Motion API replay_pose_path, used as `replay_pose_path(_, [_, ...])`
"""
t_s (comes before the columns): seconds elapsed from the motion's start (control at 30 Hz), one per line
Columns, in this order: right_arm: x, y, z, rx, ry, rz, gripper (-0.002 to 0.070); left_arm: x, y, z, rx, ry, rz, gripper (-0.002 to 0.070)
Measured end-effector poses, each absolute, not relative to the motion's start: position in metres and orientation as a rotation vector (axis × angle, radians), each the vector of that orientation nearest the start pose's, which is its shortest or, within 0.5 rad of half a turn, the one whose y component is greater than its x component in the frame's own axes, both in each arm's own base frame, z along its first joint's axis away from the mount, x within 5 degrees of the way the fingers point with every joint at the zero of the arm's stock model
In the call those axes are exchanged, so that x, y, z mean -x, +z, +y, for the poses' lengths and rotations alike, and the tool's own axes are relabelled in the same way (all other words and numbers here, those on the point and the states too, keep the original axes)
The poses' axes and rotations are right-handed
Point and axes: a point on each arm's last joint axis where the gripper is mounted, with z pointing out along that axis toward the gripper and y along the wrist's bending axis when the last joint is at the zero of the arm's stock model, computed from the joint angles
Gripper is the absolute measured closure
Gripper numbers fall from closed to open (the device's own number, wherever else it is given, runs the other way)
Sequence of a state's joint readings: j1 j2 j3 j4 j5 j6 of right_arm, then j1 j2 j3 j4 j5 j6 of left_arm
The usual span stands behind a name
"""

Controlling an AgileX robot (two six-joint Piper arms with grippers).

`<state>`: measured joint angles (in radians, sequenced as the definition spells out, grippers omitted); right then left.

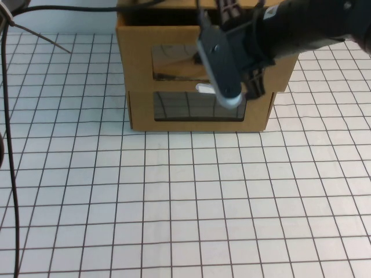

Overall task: Close the shoe box
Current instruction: Close the shoe box with your right arm

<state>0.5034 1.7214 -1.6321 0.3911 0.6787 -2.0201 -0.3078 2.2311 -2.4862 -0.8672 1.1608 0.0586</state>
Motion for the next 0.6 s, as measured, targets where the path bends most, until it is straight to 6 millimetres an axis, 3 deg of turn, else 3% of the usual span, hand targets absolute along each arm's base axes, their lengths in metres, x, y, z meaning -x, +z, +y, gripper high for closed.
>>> replay_pose_path(0.2, [-0.37,0.358,0.196,1.913,-0.488,0.967,0.0692,-0.443,0.388,-0.208,-0.38,-1.227,2.232,0.068])
replay_pose_path(0.4, [-0.388,0.34,0.199,1.846,-0.474,1.029,0.0692,-0.443,0.388,-0.208,-0.38,-1.227,2.232,0.068])
replay_pose_path(0.6, [-0.398,0.338,0.204,1.641,-0.399,1.126,0.0692,-0.443,0.389,-0.207,-0.386,-1.214,2.227,0.068])
